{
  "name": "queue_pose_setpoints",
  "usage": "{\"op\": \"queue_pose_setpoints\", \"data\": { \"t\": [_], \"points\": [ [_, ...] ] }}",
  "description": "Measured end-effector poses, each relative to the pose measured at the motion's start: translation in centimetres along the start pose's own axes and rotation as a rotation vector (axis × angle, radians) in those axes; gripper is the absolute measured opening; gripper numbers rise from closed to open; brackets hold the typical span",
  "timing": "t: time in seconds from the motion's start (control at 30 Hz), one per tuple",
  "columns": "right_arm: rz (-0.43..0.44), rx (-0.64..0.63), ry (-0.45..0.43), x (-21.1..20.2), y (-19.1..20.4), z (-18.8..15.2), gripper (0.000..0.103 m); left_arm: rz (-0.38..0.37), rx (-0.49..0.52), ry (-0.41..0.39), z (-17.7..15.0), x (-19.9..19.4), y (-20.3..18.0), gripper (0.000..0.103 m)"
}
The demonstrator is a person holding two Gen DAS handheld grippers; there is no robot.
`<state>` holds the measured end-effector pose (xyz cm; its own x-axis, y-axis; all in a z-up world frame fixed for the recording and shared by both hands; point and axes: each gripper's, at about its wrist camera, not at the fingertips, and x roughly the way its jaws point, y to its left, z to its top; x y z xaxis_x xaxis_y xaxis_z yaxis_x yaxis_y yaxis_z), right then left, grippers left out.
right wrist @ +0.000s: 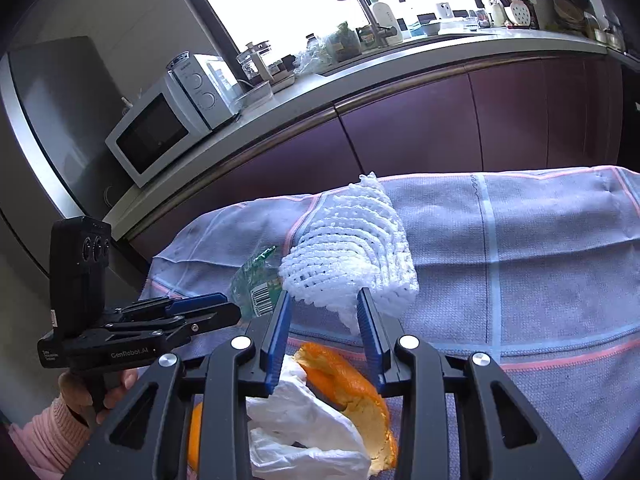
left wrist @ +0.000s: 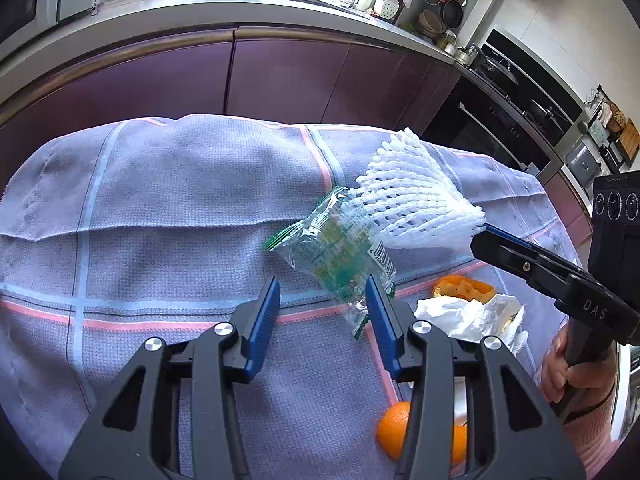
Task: Collect trash
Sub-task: 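Grasp the clear printed wrapper with the left tool while the right tool grasps another foam net, then carry the clear wrapper and foam net over the teal bin with both tools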
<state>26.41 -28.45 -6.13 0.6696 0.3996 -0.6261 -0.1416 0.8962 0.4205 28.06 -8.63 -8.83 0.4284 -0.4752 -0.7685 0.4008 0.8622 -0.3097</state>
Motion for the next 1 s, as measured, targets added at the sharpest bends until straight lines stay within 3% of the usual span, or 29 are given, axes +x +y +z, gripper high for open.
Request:
{"op": "queue_pose_setpoints", "data": {
  "t": [0.17,0.2,0.27,0.43,0.47,0.73,1.0],
  "points": [
    [0.007,0.004,0.018,1.0,-0.1,-0.3,0.026,-0.012,-0.002,0.019,0.6,1.2,-0.3,0.042],
    [0.011,0.005,0.019,1.1,-0.1,-0.4,0.023,-0.017,-0.004,0.02,0.7,1.3,-0.3,0.04],
    [0.018,0.002,0.024,1.3,0.1,-0.5,0.023,-0.04,-0.013,0.032,0.9,1.7,-0.3,0.021],
    [0.022,-0.006,0.03,1.5,0.3,-0.8,0.02,-0.045,-0.018,0.009,0.6,1.7,-0.2,0.018],
    [0.023,-0.008,0.029,1.5,0.3,-0.9,0.019,-0.051,-0.015,0.003,0.5,1.6,-0.3,0.004],
    [0.022,-0.019,-0.01,0.6,0.5,-0.8,0.006,-0.055,-0.002,-0.032,-0.4,-0.3,-0.3,0.004],
    [0.033,-0.04,-0.057,-1.1,1.5,-0.7,0.005,-0.058,-0.019,-0.087,-1.9,-3.8,0.9,0.004]
  ]
}}
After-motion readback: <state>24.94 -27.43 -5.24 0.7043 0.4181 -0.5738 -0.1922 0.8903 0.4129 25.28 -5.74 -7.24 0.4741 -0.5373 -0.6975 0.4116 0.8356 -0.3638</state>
